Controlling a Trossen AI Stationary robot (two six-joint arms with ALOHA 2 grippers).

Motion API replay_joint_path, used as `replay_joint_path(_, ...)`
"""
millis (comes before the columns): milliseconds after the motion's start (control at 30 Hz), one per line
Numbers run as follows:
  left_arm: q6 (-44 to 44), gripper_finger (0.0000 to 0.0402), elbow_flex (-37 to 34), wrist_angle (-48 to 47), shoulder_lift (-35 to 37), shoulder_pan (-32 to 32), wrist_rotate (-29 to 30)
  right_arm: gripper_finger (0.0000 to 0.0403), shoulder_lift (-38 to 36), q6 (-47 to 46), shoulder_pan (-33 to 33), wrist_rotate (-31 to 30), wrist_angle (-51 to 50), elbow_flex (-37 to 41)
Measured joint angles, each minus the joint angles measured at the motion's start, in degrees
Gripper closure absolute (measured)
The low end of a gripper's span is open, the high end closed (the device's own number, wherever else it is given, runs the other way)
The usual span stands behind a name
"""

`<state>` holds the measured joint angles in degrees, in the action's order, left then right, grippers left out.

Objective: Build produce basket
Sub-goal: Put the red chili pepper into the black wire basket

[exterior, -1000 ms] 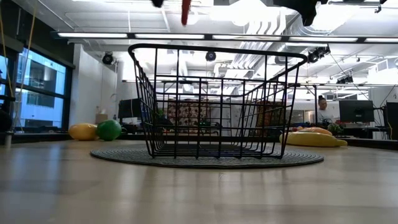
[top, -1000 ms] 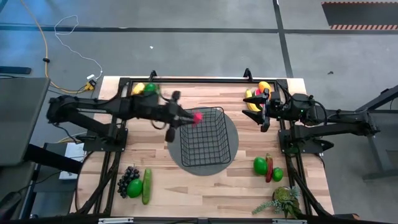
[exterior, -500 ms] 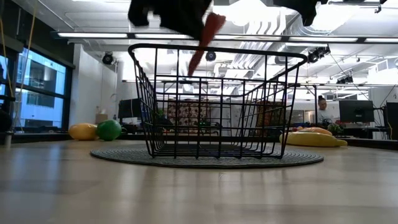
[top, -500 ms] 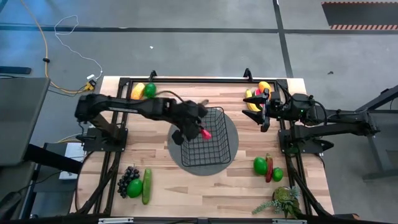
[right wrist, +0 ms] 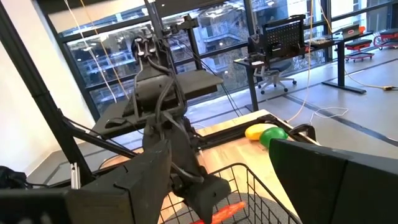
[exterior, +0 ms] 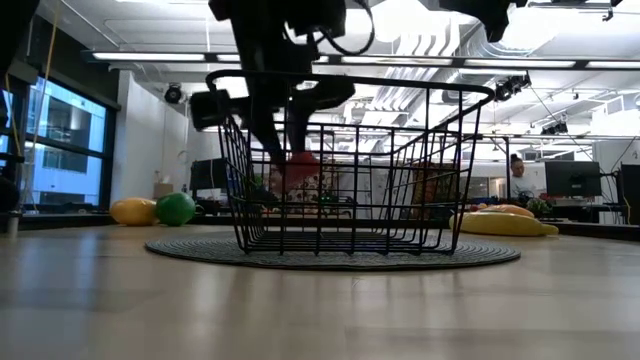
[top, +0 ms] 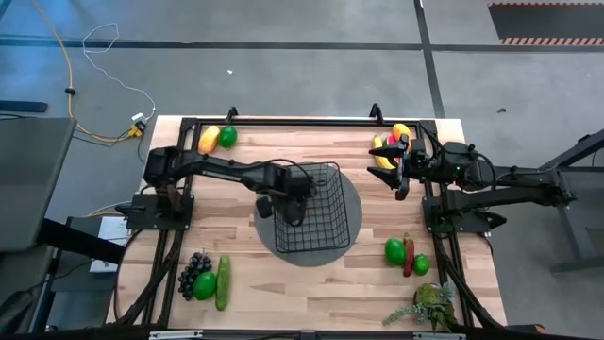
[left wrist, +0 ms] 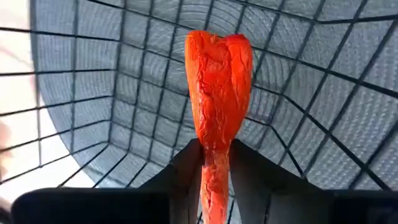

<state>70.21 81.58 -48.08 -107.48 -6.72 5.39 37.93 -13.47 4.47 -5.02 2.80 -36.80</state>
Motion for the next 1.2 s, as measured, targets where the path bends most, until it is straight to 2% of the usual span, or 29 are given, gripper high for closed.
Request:
replay_joint_path(500, -1.01, 0.0334, -0.05, -2.08, -3.48, 0.35, -0.38, 0.0146, -0.02, 0.00, 0.00, 0.02, -0.10, 0.00)
replay_joint_path(733, -1.02, 0.0334, -0.07, -2.09, -3.44, 0.33, 3.66, 0.0146, 0.00, 0.00, -0.01, 0.04, -0.30, 0.00)
replay_joint_path(933, -2.22, 0.0334, -0.07, -2.03, -3.42, 0.31, 3.87, 0.0146, -0.02, 0.00, -0.01, 0.04, -0.38, 0.00)
replay_joint_path(1033, -2.53, 0.0323, -0.07, -1.67, -3.42, 0.31, 3.87, 0.0146, -0.01, 0.00, 0.00, 0.04, -0.38, 0.00)
replay_joint_path(1200, -3.83, 0.0280, -0.07, -1.36, -3.37, 0.31, 3.88, 0.0146, 0.00, 0.00, 0.00, 0.04, -0.38, 0.00)
